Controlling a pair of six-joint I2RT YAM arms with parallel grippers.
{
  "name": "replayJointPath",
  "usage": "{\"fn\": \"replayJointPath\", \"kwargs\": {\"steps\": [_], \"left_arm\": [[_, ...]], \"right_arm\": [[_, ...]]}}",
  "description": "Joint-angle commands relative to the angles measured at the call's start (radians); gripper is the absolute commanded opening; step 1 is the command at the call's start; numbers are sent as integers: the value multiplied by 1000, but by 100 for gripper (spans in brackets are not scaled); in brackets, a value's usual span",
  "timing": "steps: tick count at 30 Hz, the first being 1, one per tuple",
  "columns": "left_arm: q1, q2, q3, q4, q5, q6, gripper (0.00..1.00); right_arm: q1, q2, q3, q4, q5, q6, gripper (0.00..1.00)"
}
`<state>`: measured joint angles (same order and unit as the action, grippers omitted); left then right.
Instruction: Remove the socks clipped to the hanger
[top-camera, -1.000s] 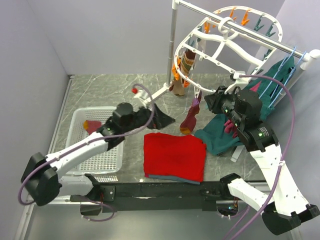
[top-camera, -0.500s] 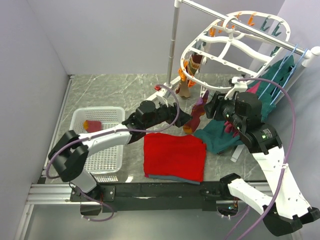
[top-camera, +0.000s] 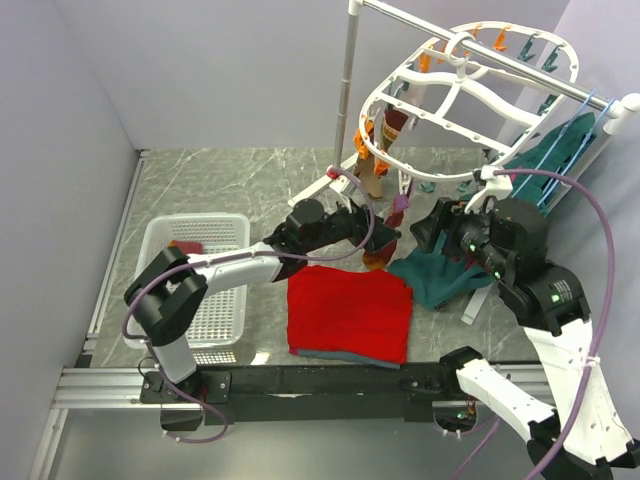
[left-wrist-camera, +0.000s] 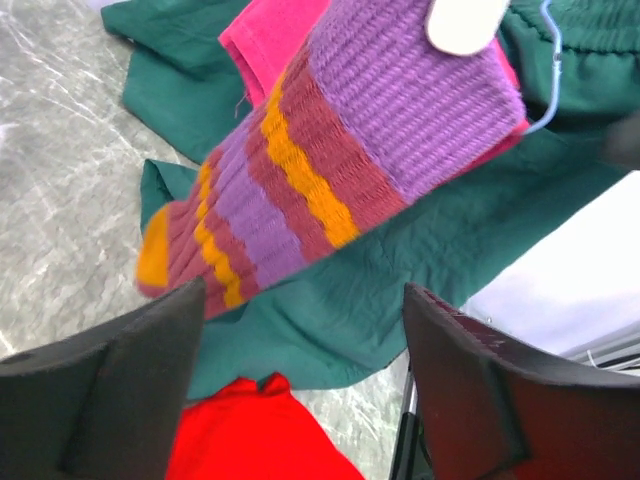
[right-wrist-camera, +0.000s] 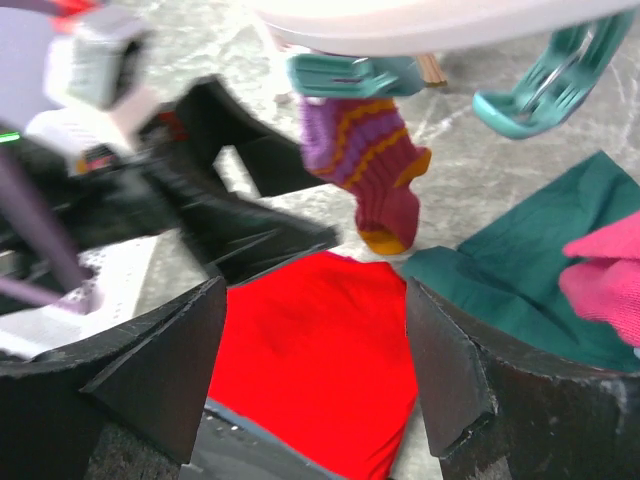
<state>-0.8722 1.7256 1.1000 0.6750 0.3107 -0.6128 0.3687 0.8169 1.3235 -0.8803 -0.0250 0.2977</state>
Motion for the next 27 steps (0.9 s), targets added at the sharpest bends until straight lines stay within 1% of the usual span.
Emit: {"fn": "replayJointPath", "kwargs": {"steps": [1, 2, 3, 6, 9, 10, 11, 14, 17, 18, 21, 25, 27], "left_arm": [[-10, 40, 84, 49, 28, 13, 77], [-10, 48, 90, 43, 18, 8, 73], [-11, 54, 98, 40, 10, 4, 65], [-11, 68, 112, 31, -7, -13, 55], [-13, 80, 136, -2, -19, -21, 48], [-11, 80, 139, -8, -25, -24, 47], [-13, 81, 141, -14, -33, -28, 47], [-13, 66, 126, -11, -53, -39, 49], [-14, 46, 91, -23, -74, -54, 64], [-14, 40, 83, -29, -76, -62, 74], [-14, 54, 69, -32, -73, -76, 84], [-14, 103, 87, -20, -96, -79, 86], [-14, 135, 116, -25, -111, -68, 82]], "right_arm": [[4, -15, 98, -37, -64, 9, 78], [6, -10, 112, -40, -76, 11, 77], [6, -2, 124, -48, -107, 9, 77], [13, 68, 163, -58, -132, 12, 75], [82, 135, 218, -88, -52, 18, 72], [137, 148, 247, -92, 15, 24, 71], [159, 157, 259, -89, 51, 27, 71], [217, 195, 304, -85, 109, 38, 70], [246, 225, 324, -74, 154, 47, 70], [251, 232, 325, -71, 171, 52, 68], [260, 229, 303, -54, 201, 72, 68], [260, 217, 290, -28, 211, 81, 68], [260, 229, 305, -29, 247, 80, 68]]}}
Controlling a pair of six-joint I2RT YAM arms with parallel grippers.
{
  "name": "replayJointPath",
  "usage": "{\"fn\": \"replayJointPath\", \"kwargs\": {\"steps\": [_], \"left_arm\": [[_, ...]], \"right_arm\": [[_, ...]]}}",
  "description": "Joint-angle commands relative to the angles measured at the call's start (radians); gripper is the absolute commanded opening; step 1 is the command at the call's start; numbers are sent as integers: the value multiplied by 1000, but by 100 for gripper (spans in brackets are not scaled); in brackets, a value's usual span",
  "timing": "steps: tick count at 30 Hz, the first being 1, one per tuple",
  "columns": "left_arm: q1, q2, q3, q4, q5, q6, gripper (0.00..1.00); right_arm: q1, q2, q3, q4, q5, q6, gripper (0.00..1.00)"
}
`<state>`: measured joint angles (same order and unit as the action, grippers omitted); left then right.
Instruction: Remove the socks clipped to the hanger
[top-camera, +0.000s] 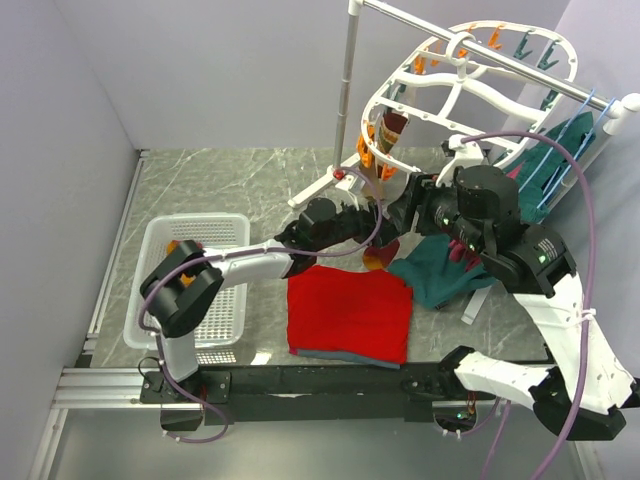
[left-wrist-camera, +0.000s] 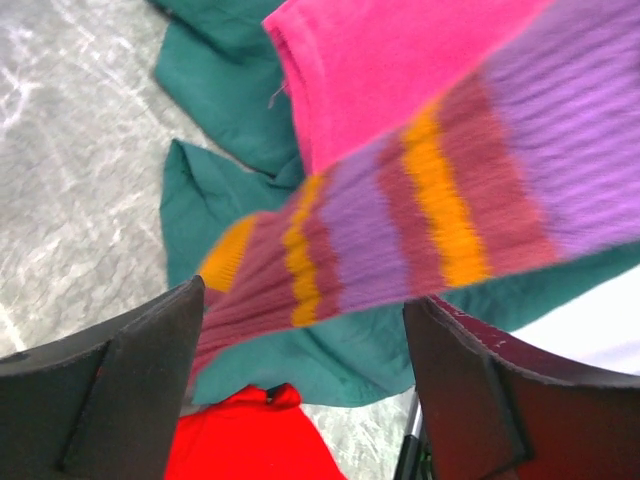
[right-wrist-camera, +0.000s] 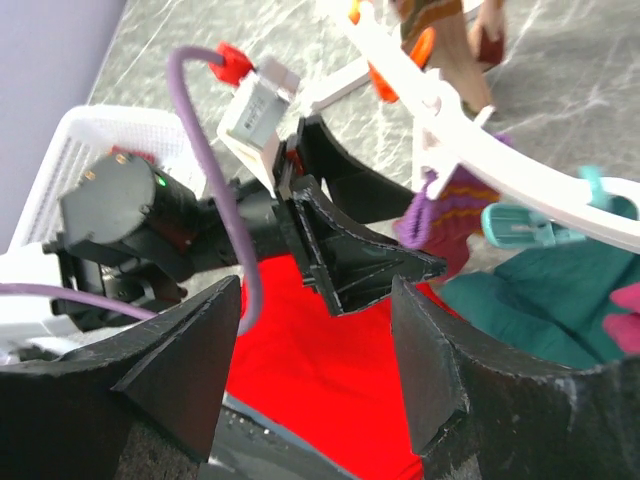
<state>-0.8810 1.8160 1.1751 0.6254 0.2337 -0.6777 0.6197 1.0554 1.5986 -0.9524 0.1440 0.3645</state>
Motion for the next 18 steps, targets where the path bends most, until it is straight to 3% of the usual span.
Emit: {"fn": "replayJointPath", "kwargs": {"steps": [1, 8, 15, 18], "left_arm": [[-6, 55, 55, 14, -37, 1, 80], [-6, 72, 104, -18, -66, -5, 40], [-29, -12, 58, -56, -99, 1, 23], [-47, -41, 55, -87, -117, -2, 10]], "right_arm": [[9, -3, 38, 37, 84, 7, 68], [9, 58, 104, 18, 135, 25, 67], [9, 107, 153, 23, 167, 68, 64], [9, 121, 152, 15, 215, 88, 62]]}}
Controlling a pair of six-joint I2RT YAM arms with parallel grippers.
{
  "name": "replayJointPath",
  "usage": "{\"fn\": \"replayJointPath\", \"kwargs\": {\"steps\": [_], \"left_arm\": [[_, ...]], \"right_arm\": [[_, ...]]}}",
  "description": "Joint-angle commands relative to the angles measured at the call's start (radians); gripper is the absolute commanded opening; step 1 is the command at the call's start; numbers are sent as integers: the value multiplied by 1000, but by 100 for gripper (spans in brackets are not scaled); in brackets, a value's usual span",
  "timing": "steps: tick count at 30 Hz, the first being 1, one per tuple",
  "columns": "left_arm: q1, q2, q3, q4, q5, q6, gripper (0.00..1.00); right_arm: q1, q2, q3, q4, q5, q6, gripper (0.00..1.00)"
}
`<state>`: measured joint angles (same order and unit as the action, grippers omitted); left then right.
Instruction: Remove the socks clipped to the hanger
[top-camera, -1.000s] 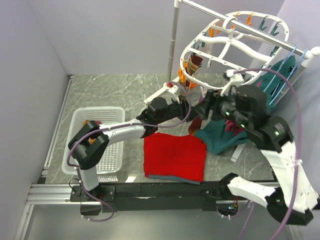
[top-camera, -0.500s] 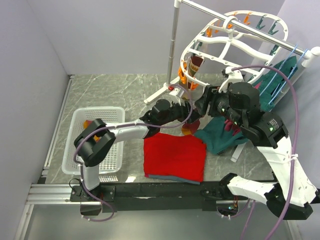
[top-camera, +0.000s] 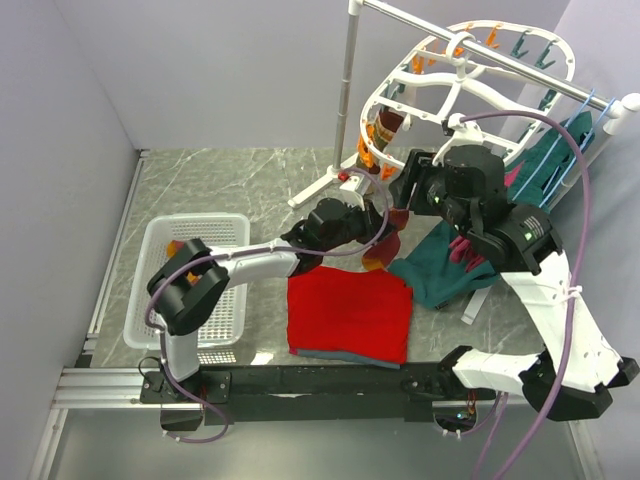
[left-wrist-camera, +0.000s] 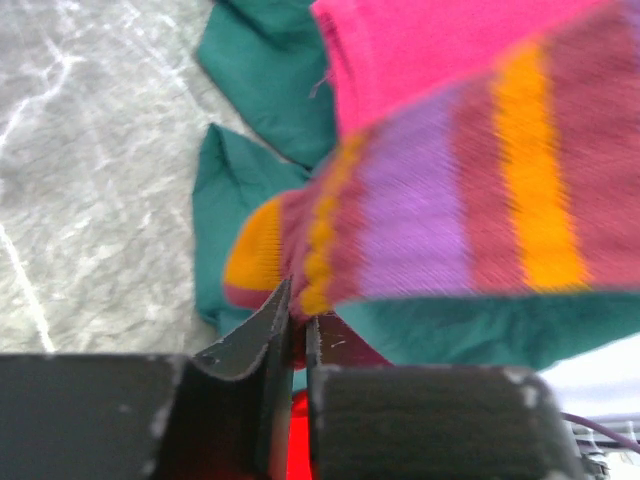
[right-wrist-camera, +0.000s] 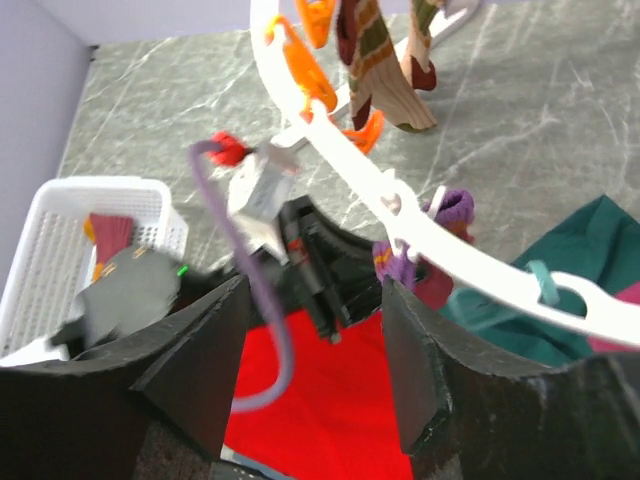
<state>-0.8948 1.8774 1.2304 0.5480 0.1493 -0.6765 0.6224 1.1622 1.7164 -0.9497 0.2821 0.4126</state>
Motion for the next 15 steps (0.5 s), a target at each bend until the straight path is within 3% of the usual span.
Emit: {"fn": "replayJointPath", "kwargs": {"steps": [1, 4, 15], "left_arm": [[-38, -110, -5, -14, -43, -6, 8], [-53, -135, -31, -10, -54, -23, 1], [-75, -187, -89, 1, -36, -78, 1]], "right_arm": [[5, 16, 31, 8, 95, 45, 61], [5, 11, 6, 8, 144, 57, 60], [4, -1, -29, 8, 227, 32, 54]]}}
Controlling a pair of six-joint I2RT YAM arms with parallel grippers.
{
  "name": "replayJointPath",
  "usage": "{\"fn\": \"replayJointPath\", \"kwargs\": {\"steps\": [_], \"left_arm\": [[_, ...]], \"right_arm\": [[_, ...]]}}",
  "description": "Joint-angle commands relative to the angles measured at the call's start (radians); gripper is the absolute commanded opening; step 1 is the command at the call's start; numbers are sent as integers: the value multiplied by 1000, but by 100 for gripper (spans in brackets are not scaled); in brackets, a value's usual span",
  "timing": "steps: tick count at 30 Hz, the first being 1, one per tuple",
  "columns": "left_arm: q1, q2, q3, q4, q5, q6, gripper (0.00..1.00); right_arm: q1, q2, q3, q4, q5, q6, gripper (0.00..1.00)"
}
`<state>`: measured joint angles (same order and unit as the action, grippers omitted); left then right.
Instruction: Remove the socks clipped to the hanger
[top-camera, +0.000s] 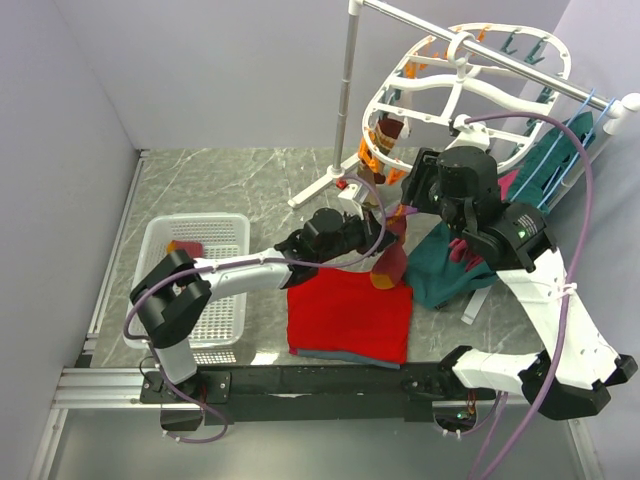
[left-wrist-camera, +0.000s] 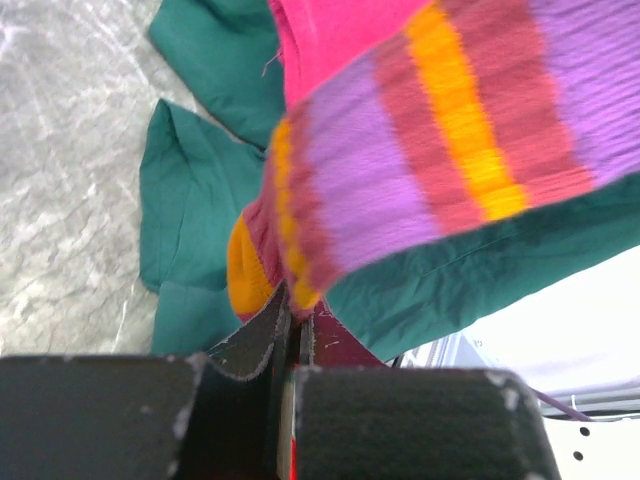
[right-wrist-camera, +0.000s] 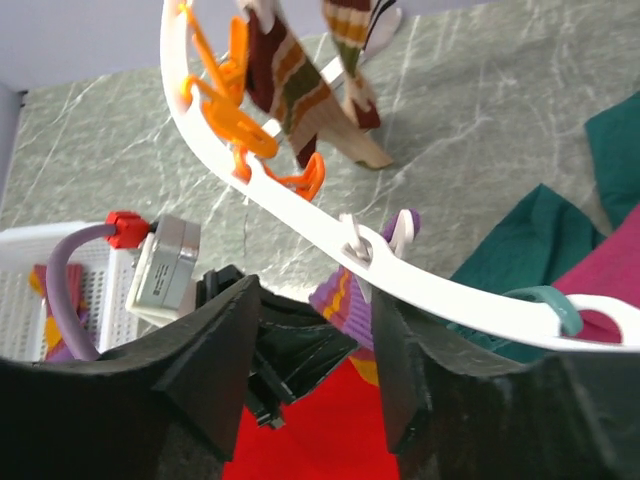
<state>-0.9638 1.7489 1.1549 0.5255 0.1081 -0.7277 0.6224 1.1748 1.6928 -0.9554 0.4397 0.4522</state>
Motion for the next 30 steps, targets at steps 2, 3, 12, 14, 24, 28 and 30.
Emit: {"fn": "replayJointPath", "kwargs": {"steps": [2, 3, 12, 14, 24, 28, 30], "left_arm": [[-9, -75, -21, 18, 4, -29, 1], [-10, -81, -21, 15, 4, -29, 1], [-18, -117, -34, -2, 12, -33, 1], [-19, -121, -34, -8, 10, -30, 1], [-26, -131, -20, -24, 34, -42, 1], [-27, -141, -24, -19, 48, -53, 1], [-27, -155, -34, -21, 47, -50, 1]], "right_arm": [[5, -29, -27, 26, 79, -7, 52], [5, -35, -36, 30, 82, -9, 52], [5, -90, -94, 53, 67, -15, 49], [4, -106, -97, 49, 65, -23, 49], [2, -139, -101, 14, 94, -47, 52], [-35, -155, -114, 46, 93, -66, 53], [-64, -173, -137, 76, 62, -78, 53]]}}
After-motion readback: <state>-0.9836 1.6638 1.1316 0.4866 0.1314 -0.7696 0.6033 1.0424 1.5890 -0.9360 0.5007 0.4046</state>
